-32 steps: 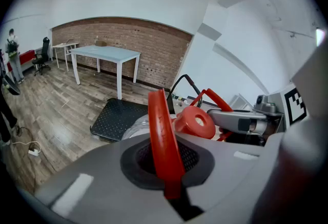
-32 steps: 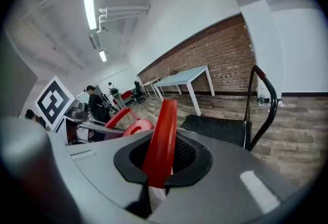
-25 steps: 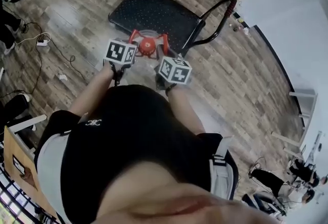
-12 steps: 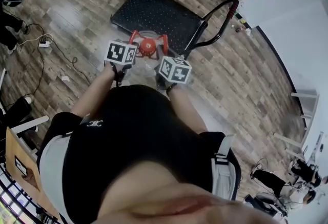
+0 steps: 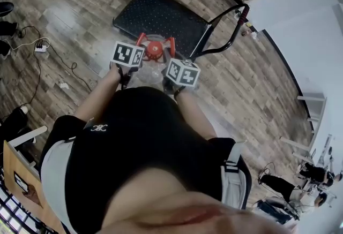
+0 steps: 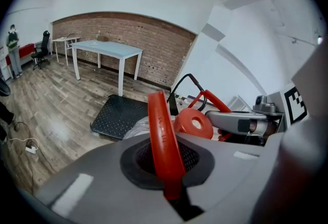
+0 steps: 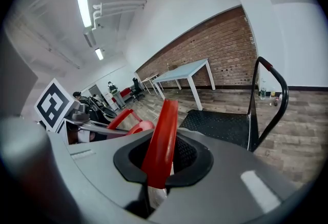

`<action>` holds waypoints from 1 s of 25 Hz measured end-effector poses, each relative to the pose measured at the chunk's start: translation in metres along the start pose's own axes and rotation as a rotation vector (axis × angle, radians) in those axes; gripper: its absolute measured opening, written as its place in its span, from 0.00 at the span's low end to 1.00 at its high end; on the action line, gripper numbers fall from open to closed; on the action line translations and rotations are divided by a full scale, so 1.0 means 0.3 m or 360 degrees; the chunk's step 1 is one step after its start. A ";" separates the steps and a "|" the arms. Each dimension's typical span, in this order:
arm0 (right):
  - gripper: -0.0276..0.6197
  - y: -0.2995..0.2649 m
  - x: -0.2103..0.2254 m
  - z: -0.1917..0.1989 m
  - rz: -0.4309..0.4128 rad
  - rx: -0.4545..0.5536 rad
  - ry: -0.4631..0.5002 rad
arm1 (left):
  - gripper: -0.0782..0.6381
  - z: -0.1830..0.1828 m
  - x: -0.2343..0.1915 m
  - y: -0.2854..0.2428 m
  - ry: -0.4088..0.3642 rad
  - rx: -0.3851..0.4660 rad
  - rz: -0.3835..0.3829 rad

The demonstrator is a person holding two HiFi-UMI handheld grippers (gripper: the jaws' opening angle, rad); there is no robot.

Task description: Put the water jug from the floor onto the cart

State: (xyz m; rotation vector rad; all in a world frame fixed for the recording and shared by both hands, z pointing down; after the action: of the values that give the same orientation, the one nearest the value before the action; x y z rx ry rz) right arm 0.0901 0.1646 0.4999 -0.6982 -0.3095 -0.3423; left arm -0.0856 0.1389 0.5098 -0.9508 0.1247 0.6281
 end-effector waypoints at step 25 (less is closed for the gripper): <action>0.12 -0.278 -0.249 -0.020 0.0089 -0.0055 -0.0058 | 0.11 -0.052 -0.371 0.076 0.0057 0.0053 0.0104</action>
State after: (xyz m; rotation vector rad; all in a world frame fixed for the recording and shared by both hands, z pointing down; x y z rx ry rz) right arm -0.0098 0.1161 0.5141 -0.7463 -0.3189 -0.2826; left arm -0.1866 0.0865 0.5249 -0.9291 0.1983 0.6676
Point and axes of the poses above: the fingertips, and each gripper's own axes: y backward along the fingers, x to its right, z out of its underside, the point moved 8 cm from there along y, backward along the fingers, and after that the axes turned 2 degrees about z, right-handed, at the moved point
